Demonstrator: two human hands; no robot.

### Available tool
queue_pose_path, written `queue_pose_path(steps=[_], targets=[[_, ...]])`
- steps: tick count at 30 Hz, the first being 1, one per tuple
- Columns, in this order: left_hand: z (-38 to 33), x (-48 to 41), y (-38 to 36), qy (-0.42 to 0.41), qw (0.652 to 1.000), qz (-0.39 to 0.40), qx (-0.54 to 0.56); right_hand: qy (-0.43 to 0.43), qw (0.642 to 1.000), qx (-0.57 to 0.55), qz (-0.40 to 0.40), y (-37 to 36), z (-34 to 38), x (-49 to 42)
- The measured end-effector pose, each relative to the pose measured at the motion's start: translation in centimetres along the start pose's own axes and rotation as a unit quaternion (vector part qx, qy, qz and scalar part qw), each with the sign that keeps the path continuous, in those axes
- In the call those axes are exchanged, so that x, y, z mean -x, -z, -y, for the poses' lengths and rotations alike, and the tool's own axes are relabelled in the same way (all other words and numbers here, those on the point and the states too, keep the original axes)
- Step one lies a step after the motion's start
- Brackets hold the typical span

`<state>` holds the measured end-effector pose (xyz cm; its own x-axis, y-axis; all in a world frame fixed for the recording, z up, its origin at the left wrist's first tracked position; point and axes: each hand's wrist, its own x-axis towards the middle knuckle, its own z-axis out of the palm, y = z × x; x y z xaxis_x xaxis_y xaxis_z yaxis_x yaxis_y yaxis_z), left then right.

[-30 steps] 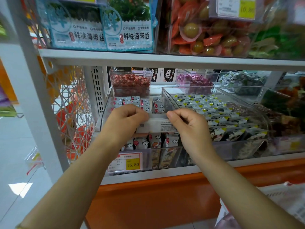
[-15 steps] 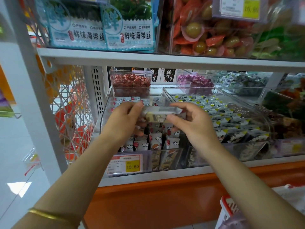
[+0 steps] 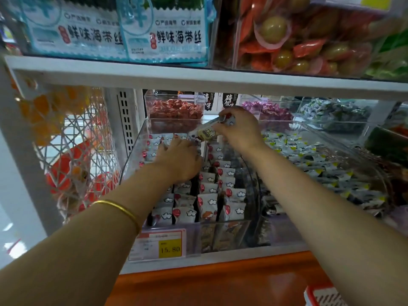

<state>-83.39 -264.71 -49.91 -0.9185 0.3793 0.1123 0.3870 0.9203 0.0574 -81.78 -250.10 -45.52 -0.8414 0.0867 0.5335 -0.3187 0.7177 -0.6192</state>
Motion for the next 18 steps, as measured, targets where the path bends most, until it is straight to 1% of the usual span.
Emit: queue_pose_path(steps=[3, 8, 11, 13, 15, 18], targets=[[0.0, -0.2, -0.7, -0.011, 1.000, -0.010, -0.004, 0.005, 0.998, 0.043, 0.039, -0.7, -0.7, -1.6], [0.3, 0.5, -0.6, -0.007, 0.999, -0.034, 0.019, 0.055, 0.989, 0.118, 0.071, -2.1, -1.2, -2.9], [0.3, 0.7, -0.5, -0.010, 0.999, -0.034, 0.027, 0.086, 0.983, 0.142, 0.076, -2.9, -0.9, -3.3], [0.3, 0.9, -0.5, -0.011, 0.999, -0.031, 0.038, 0.096, 0.981, 0.144, 0.091, -3.0, -0.6, -3.6], [0.4, 1.0, -0.6, -0.014, 0.998, -0.034, 0.045, 0.091, 0.982, 0.120, 0.112, -2.8, -0.5, -3.7], [0.4, 1.1, -0.7, -0.016, 0.999, -0.036, 0.036, 0.090, 0.986, 0.091, 0.106, -2.4, -0.9, -3.5]])
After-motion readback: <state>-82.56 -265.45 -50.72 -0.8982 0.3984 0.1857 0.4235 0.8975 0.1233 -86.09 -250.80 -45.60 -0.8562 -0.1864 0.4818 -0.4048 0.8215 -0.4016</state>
